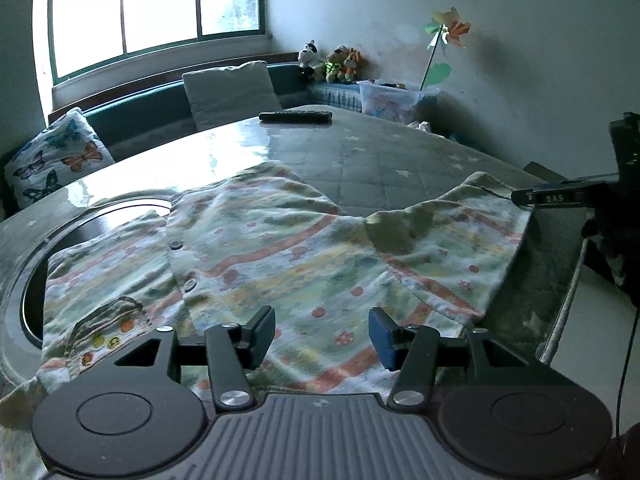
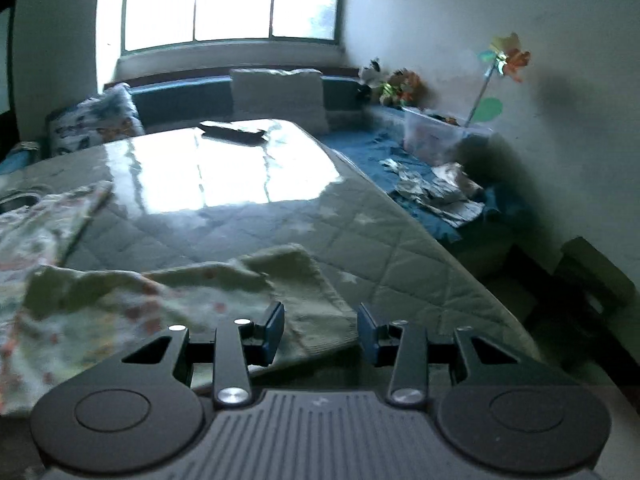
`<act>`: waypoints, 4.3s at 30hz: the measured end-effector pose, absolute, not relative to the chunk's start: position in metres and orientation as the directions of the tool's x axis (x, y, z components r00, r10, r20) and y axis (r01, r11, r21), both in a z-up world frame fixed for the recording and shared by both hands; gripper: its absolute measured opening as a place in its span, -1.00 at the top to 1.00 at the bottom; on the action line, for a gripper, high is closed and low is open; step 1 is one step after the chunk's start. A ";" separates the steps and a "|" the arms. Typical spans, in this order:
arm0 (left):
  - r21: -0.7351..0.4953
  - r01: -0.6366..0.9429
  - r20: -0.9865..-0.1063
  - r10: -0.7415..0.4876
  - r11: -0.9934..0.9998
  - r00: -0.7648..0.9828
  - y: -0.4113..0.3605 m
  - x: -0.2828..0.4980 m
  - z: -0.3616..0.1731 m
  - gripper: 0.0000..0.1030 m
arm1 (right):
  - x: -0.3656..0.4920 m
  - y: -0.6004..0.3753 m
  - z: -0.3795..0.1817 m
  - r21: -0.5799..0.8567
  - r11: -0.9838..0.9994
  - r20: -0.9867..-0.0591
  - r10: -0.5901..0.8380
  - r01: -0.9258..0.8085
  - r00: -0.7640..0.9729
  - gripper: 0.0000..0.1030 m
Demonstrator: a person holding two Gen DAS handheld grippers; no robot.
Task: Fold clothes
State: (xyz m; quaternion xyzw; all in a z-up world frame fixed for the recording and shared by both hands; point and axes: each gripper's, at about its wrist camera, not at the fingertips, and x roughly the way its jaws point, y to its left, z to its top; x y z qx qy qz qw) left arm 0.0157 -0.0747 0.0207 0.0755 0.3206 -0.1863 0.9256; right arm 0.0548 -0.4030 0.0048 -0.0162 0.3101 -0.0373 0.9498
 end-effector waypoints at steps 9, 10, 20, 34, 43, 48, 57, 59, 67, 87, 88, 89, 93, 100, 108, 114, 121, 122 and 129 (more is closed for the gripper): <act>0.022 0.412 -0.632 -0.307 0.911 0.712 -0.088 0.021 0.021 -0.18 | 0.052 -0.411 0.000 0.007 0.998 -0.594 -0.045 0.061 0.803 0.52; 0.022 0.414 -0.634 -0.307 0.910 0.710 -0.090 0.022 0.021 -0.18 | 0.051 -0.412 0.001 0.022 0.998 -0.593 -0.035 0.059 0.805 0.73; 0.031 0.458 -0.650 -0.330 0.888 0.684 -0.110 0.023 0.015 -0.18 | 0.041 -0.414 0.041 0.077 0.996 -0.487 0.007 0.035 0.874 0.88; 0.039 0.452 -0.632 -0.328 0.891 0.702 -0.108 0.017 0.017 -0.21 | 0.035 -0.395 0.081 0.099 0.994 -0.432 0.086 -0.047 0.898 0.89; 0.035 0.269 -0.556 -0.205 0.962 0.805 -0.038 0.001 0.039 -0.31 | 0.022 -0.320 0.140 0.149 0.924 -0.314 0.381 -0.351 0.870 0.89; 0.026 0.151 -0.544 -0.113 0.988 0.832 0.005 -0.015 0.037 -0.32 | 0.022 -0.259 0.149 0.150 0.837 -0.312 0.545 -0.526 0.778 0.89; -0.008 0.008 -0.565 -0.012 1.000 0.825 0.054 -0.035 0.025 -0.33 | 0.027 -0.166 0.122 0.133 0.703 -0.408 0.682 -0.699 0.607 0.89; -0.014 -0.009 -0.567 0.000 1.000 0.824 0.058 -0.038 0.024 -0.33 | 0.024 -0.150 0.114 0.134 0.682 -0.431 0.694 -0.719 0.577 0.89; -0.015 -0.054 -0.555 0.036 0.998 0.831 0.070 -0.040 0.029 -0.33 | 0.003 -0.135 0.088 0.155 0.597 -0.499 0.735 -0.787 0.459 0.69; -0.030 0.103 -0.561 -0.102 0.994 0.822 0.027 -0.009 0.030 -0.18 | 0.025 -0.265 0.027 0.144 0.863 -0.641 0.454 -0.484 0.619 0.59; -0.031 0.109 -0.561 -0.107 0.994 0.820 0.025 -0.008 0.030 -0.17 | 0.028 -0.265 0.029 0.140 0.863 -0.632 0.455 -0.485 0.627 0.59; -0.032 0.114 -0.563 -0.112 0.993 0.819 0.023 -0.006 0.030 -0.15 | 0.031 -0.264 0.032 0.135 0.862 -0.623 0.457 -0.488 0.635 0.59; -0.050 0.134 -0.571 -0.139 0.990 0.809 0.019 0.000 0.027 0.14 | 0.049 -0.246 0.034 0.128 0.843 -0.598 0.486 -0.523 0.637 0.59; -0.065 0.126 -0.607 -0.140 0.990 0.782 0.023 0.015 0.013 0.41 | 0.079 -0.236 0.018 0.142 0.849 -0.615 0.479 -0.509 0.627 0.67; -0.086 0.107 -0.615 -0.138 0.990 0.777 0.033 0.015 0.007 0.49 | 0.072 -0.243 0.022 0.122 0.865 -0.607 0.453 -0.486 0.653 0.63; -0.068 0.083 -0.607 -0.107 0.994 0.788 0.039 0.002 0.012 0.49 | 0.047 -0.218 0.023 0.106 0.804 -0.599 0.521 -0.585 0.608 0.61; -0.063 0.016 -0.606 -0.051 0.998 0.794 0.058 -0.023 0.015 0.40 | 0.024 -0.180 0.027 0.102 0.707 -0.586 0.611 -0.700 0.532 0.56; -0.064 -0.001 -0.607 -0.038 0.998 0.794 0.062 -0.026 0.015 0.39 | 0.022 -0.174 0.027 0.102 0.696 -0.584 0.620 -0.710 0.524 0.56; -0.055 -0.140 -0.610 0.078 0.989 0.789 0.097 -0.046 0.017 0.31 | -0.004 -0.144 0.023 0.023 0.604 -0.609 0.640 -0.796 0.468 0.51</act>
